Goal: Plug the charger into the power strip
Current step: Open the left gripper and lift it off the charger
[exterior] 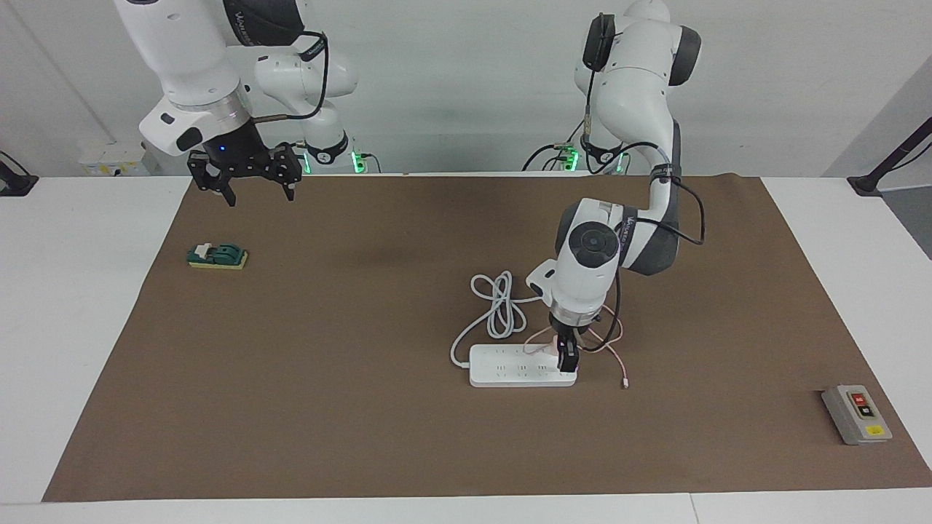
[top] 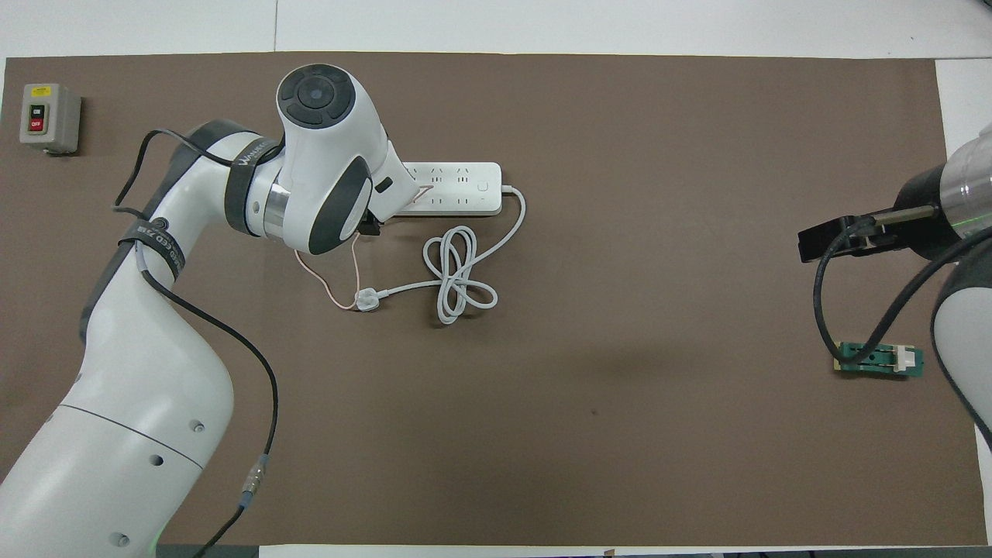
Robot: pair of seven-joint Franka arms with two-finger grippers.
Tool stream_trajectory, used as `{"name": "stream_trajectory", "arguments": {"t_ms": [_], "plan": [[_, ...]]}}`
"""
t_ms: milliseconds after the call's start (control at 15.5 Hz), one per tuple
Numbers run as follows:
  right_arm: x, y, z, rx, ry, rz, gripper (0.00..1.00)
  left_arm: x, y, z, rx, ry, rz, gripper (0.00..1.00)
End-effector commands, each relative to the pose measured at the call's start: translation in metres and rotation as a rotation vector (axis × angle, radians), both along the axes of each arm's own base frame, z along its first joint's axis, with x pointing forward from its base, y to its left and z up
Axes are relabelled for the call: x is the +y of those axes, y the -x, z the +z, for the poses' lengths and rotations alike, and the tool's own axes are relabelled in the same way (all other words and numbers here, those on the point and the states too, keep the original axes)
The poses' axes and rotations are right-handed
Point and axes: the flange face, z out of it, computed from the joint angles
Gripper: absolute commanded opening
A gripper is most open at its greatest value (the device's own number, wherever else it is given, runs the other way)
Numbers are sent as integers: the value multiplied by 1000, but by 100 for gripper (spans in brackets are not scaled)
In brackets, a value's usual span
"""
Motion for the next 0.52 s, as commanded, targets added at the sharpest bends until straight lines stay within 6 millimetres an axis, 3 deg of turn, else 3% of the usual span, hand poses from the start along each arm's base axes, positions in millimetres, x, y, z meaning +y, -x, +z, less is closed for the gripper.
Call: {"name": "stream_trajectory", "arguments": {"t_ms": [0, 323, 452], "plan": [[-3, 6, 0, 2, -2, -19, 100, 24, 9, 41, -10, 47, 52, 100], [-3, 6, 0, 2, -2, -19, 100, 43, 36, 131, 7, 99, 237, 100], [-3, 6, 0, 2, -2, -19, 100, 81, 43, 156, 54, 78, 397, 100]]}}
